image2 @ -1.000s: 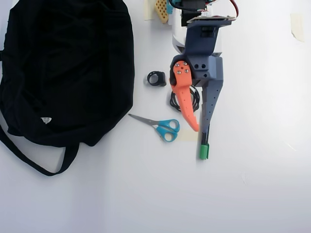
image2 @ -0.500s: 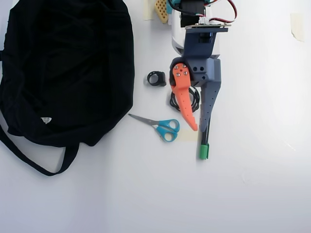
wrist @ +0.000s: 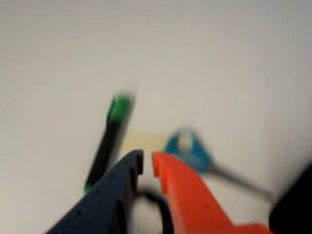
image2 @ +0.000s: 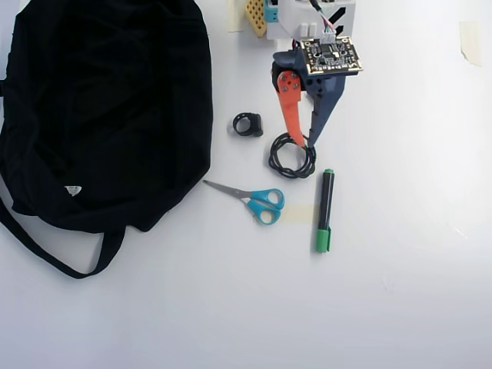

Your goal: Put the cable into the black bag

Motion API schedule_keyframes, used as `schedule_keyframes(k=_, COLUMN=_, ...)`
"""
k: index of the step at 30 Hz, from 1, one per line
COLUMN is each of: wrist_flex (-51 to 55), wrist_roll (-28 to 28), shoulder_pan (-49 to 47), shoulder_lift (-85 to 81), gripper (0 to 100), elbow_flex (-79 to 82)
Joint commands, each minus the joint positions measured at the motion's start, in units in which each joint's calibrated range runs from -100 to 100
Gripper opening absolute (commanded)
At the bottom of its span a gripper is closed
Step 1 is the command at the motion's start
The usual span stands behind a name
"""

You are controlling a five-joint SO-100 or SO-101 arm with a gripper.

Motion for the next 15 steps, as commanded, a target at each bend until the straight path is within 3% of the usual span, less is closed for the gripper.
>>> schedule_keyframes(k=1, wrist_flex=8.33, wrist_roll=0.39, shoulder_pan=-0.52, shoulder_lift=-4.76, gripper=2, elbow_flex=-2.36)
schedule_keyframes(k=7, wrist_flex=27.19, wrist_roll=8.26, shoulder_pan=-0.6, shoulder_lift=-6.34, gripper=2, elbow_flex=-1.82)
schedule_keyframes(k=15, wrist_flex=30.03, wrist_roll=8.84, shoulder_pan=-2.92, shoulder_lift=-5.68, gripper=3, elbow_flex=-0.74)
